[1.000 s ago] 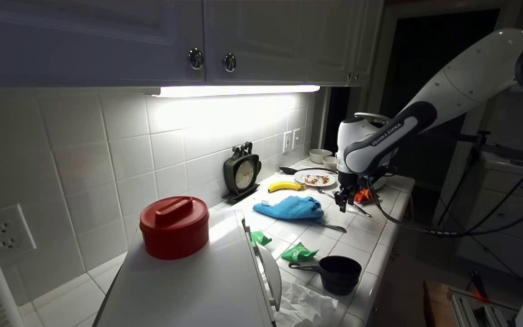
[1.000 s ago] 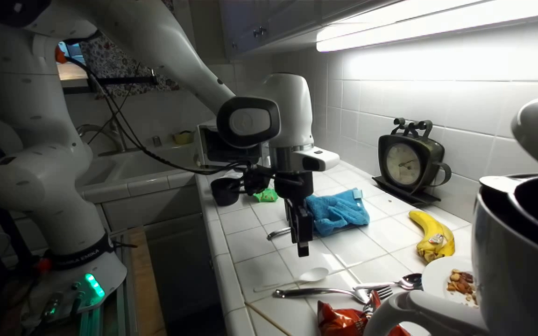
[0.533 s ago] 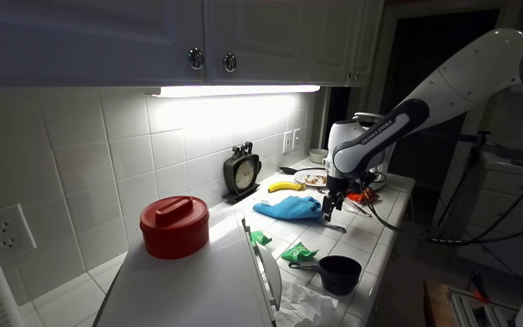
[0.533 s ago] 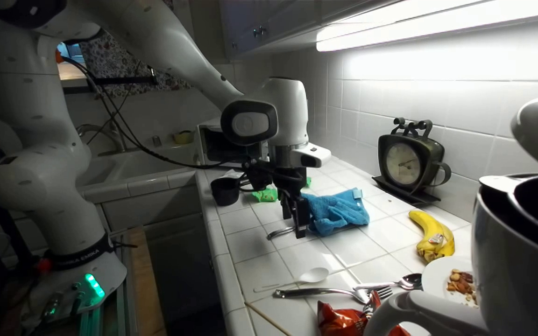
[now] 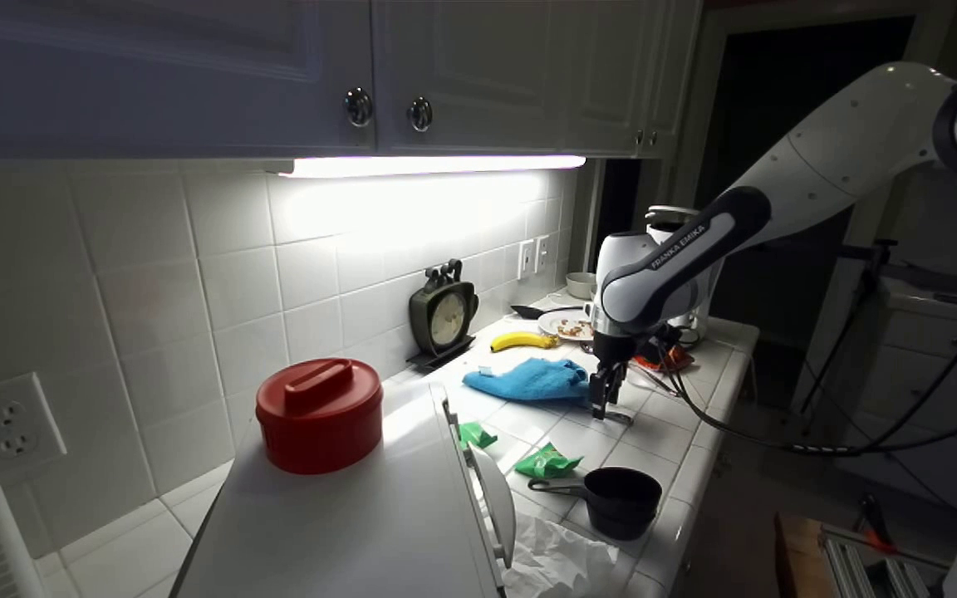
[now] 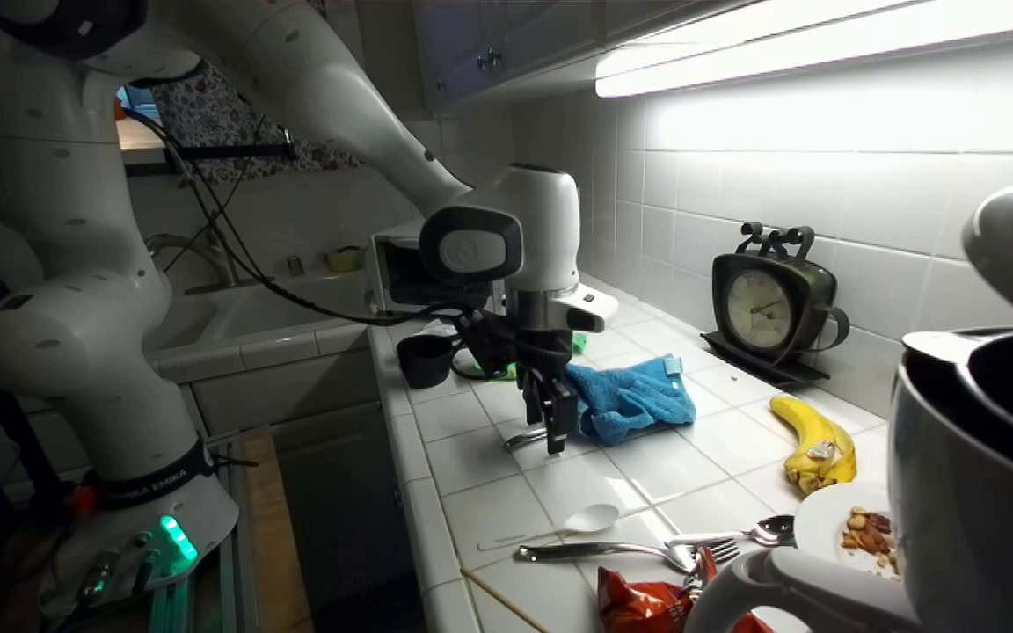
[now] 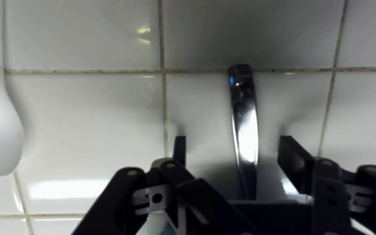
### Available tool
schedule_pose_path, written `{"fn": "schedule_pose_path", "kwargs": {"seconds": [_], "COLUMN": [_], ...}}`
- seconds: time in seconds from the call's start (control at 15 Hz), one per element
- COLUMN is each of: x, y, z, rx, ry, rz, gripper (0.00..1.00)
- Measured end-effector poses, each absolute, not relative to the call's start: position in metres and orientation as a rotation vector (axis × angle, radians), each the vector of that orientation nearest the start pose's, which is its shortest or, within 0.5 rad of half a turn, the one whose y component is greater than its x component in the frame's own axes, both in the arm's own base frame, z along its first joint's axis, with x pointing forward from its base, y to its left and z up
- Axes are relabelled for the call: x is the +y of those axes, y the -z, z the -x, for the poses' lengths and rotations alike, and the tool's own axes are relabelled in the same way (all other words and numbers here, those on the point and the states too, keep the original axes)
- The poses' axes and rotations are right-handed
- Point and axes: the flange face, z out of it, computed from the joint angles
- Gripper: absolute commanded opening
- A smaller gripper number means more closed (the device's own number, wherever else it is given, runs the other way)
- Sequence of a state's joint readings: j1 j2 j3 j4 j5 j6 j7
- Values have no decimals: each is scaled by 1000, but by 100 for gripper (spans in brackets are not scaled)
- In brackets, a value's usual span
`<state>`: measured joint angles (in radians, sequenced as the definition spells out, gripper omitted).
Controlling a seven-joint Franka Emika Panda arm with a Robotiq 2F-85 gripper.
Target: Remove the fork from underneath the table
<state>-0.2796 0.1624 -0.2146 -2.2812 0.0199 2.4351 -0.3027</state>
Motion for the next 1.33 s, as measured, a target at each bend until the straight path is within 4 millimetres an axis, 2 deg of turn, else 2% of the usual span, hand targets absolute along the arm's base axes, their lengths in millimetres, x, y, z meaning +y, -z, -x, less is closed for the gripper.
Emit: {"fn": "schedule_pose_path", "kwargs": {"seconds": [0.2,0.4,0.6,0.67,0.73,1.07,1.33], "x": [-252,-260,-265,-264,-264,-264,-269], "y": [-283,-286,-286,-286,-286,-286,-294], "z": [-467,-464,-462,-463,-462,-461,-450], "rx": [311,322,325,324,325,316,270], "ry": [-22,-15,-13,-13,-13,-20,-49], "rz": [3143,3145,3146,3146,3146,3144,3135], "gripper": [23,7,7,1,6,5,5]}}
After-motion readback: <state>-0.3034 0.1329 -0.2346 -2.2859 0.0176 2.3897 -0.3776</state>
